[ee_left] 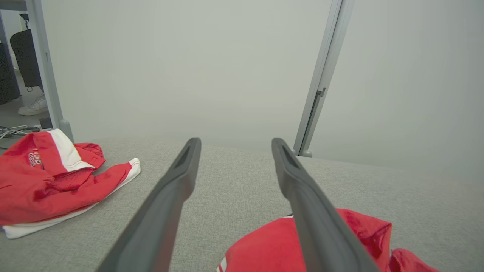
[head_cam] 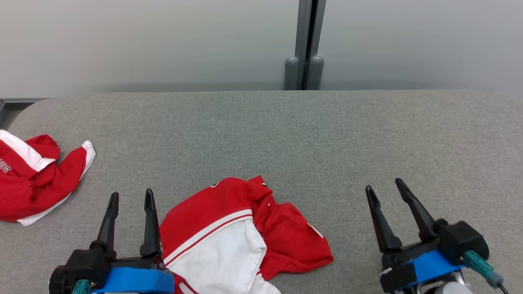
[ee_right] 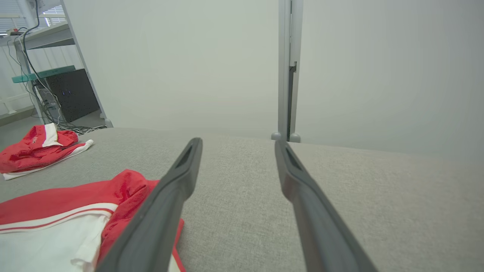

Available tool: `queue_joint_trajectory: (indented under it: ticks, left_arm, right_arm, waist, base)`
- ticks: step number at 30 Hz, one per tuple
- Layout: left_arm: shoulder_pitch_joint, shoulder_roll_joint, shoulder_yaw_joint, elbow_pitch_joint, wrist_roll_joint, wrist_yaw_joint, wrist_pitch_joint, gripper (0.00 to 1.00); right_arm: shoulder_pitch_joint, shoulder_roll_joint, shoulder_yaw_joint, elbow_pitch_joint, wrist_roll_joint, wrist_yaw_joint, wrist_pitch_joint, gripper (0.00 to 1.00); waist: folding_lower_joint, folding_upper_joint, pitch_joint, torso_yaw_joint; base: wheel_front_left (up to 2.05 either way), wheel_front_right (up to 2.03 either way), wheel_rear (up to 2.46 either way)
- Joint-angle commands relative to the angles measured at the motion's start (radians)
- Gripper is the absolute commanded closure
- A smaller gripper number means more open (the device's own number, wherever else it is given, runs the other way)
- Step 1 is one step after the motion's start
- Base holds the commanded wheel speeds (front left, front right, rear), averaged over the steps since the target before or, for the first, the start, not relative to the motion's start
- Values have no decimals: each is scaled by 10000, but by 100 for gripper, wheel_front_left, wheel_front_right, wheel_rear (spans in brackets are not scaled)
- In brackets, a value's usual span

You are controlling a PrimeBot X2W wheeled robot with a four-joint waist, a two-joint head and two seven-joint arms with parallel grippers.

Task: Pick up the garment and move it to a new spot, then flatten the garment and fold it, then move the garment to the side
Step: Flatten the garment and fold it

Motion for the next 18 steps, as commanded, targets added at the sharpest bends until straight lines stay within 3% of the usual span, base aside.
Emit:
queue_joint_trajectory:
  ticks: [1, 6, 18]
  left_arm:
    - [70, -7, 54, -27, 77, -27, -28, 0]
    - [119, -7, 113, 0, 84, -56, -28, 0]
    - [-27, -7, -1, 88, 184, -85, -28, 0]
  right_arm:
    - [196, 19, -86, -81, -49, 6, -29, 0]
    - [1200, 299, -792, -680, -220, 6, -29, 0]
    - [938, 500, -352, -691, -491, 6, 443, 0]
  waist:
    - [0, -1, -10, -8]
    - [0, -1, 5, -53]
    - [0, -1, -12, 126]
  base:
    - [0, 0, 0]
    - [0, 0, 0]
    - [0, 0, 0]
